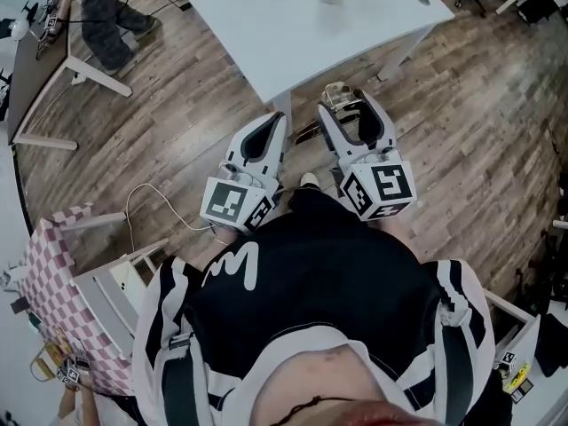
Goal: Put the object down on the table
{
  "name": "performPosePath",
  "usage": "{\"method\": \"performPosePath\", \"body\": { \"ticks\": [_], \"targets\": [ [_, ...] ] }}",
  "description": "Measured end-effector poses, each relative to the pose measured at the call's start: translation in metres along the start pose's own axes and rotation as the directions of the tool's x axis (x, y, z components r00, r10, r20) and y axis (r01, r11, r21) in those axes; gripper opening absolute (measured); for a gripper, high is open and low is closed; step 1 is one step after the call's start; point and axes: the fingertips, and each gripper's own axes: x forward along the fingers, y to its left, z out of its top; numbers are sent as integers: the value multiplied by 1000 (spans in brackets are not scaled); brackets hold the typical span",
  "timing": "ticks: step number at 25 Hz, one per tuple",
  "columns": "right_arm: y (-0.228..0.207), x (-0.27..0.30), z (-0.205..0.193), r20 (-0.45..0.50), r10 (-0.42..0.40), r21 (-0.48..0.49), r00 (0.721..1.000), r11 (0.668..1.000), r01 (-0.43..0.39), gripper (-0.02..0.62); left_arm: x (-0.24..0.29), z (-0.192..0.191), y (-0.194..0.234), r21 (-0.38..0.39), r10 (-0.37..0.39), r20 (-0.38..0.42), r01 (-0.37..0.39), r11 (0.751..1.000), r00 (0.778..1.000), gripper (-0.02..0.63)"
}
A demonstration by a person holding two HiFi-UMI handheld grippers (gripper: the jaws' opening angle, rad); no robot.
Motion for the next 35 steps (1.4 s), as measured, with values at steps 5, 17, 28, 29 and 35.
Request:
{"method": "performPosePath", "body": {
  "ticks": [5, 17, 28, 29, 35],
  "targets": [
    [-32, 29, 5, -5, 30, -11, 1000, 999, -30, 296, 43, 4, 10, 8, 18, 18, -19, 1000, 1000, 5],
    [-68, 62, -1, -35, 98, 10, 995, 995, -97, 296, 81, -1, 18, 18, 77, 15, -77, 997, 997, 6],
    [-64, 72, -8, -49, 152, 32, 987, 988, -151, 296, 76, -1, 24, -2, 151, 27, -151, 989, 988, 6],
    [-63, 74, -9, -51, 156, 34, 987, 988, -154, 296, 75, -1, 26, -4, 156, 27, -156, 988, 987, 5],
    [-60, 89, -11, -54, 163, 33, 985, 986, -161, 296, 77, -3, 40, -2, 163, 22, -163, 987, 986, 6]
  ]
}}
